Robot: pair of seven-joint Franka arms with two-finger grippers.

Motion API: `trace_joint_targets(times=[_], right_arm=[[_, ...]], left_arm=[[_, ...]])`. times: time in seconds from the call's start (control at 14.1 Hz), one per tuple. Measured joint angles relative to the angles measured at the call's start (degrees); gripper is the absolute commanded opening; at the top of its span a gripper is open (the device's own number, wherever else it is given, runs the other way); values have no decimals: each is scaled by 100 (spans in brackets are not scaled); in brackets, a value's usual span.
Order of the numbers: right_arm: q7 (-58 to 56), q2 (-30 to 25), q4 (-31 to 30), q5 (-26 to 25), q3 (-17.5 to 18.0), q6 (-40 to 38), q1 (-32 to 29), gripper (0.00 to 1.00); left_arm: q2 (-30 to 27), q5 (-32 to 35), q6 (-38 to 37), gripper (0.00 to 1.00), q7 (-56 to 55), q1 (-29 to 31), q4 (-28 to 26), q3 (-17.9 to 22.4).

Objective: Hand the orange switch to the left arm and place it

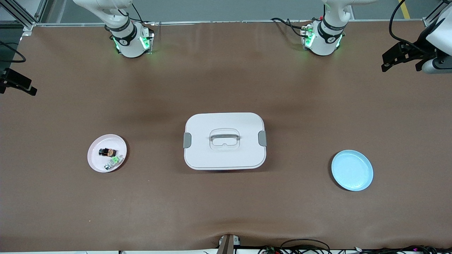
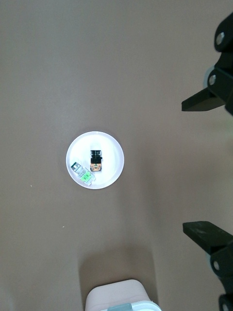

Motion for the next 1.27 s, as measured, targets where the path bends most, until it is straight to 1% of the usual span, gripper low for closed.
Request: trace_joint_targets(times=[0.5, 1.27], right_arm=[[0, 0, -1, 0, 2, -1, 3, 100], [8, 48, -14, -7, -16, 7, 2, 100]], left_arm=[[1, 0, 2, 100, 7, 144, 108, 13], [53, 0, 2, 100, 41, 147, 118, 12]])
